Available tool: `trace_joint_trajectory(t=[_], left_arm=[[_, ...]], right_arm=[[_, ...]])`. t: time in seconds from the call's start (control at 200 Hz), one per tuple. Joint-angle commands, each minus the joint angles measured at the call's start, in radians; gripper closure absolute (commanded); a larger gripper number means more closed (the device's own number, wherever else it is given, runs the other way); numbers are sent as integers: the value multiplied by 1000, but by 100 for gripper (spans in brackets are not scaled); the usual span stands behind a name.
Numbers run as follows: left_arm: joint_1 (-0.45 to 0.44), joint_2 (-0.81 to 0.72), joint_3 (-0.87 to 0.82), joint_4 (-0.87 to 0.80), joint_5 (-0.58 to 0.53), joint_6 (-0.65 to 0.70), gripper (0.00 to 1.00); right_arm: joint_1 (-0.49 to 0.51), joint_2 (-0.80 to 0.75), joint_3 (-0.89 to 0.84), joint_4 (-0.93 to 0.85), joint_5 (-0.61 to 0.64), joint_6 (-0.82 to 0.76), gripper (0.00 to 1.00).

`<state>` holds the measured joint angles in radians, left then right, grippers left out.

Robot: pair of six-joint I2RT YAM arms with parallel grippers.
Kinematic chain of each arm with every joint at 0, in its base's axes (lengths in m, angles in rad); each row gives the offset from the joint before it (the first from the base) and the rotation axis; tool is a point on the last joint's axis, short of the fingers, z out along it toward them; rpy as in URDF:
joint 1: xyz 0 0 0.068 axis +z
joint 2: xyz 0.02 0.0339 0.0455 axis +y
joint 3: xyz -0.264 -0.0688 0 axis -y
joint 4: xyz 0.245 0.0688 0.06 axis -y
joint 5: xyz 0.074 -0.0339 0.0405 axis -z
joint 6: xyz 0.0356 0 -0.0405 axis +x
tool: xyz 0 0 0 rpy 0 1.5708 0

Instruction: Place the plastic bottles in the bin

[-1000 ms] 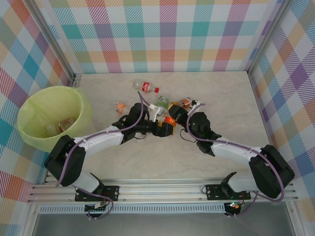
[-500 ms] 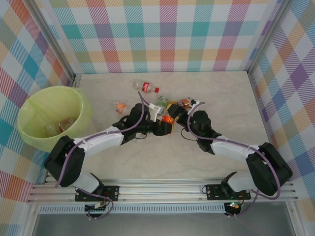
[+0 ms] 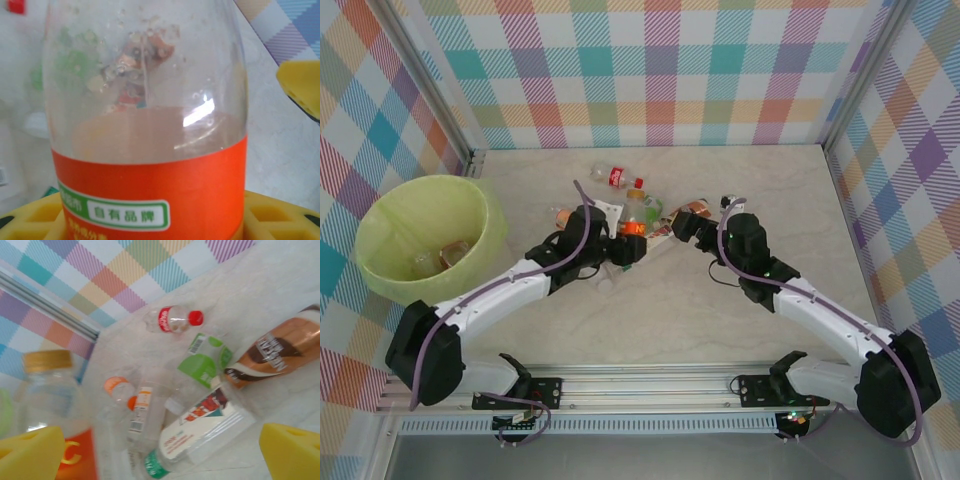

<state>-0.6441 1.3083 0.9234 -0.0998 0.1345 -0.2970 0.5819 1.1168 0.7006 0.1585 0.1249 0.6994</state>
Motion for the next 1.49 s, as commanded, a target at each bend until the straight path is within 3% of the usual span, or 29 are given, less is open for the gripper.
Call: trace_joint_trajectory(t=[0.0, 0.13, 0.3, 0.645, 0.77, 0.83, 0.96, 1.175, 1.325, 1.42, 1.49], left_arm=[[18, -81, 91, -114, -121, 36, 59], [32, -137, 209, -276, -191, 53, 59], [40, -154, 399, -516, -363, 109, 58], [49, -93, 665, -830, -1018, 224, 58], [100, -108, 693, -853, -1155, 293, 58], [169, -123, 689, -857, -1158, 299, 58], [369, -164, 666, -882, -1054, 266, 58], [593, -210, 608, -897, -970, 239, 57], [719, -205, 545, -911, -919, 213, 57], [804, -206, 496, -910, -823, 184, 57], [845, -194, 469, -916, -798, 160, 54]], right_arm=[[-8, -23, 23, -96, 95, -120, 0], [-11, -22, 15, -84, 119, -124, 0], [-11, -1, -1, -46, 122, -102, 0], [-11, 32, 11, -29, 117, -97, 0], [-11, 33, 8, -34, 116, -98, 0], [-11, 34, 3, -26, 113, -92, 0], [-12, 41, 1, -17, 99, -83, 0], [-12, 43, 9, -19, 97, -98, 0], [-12, 45, 14, -19, 81, -95, 0], [-12, 36, 13, -26, 78, -98, 0], [-13, 26, 12, -37, 81, -104, 0]])
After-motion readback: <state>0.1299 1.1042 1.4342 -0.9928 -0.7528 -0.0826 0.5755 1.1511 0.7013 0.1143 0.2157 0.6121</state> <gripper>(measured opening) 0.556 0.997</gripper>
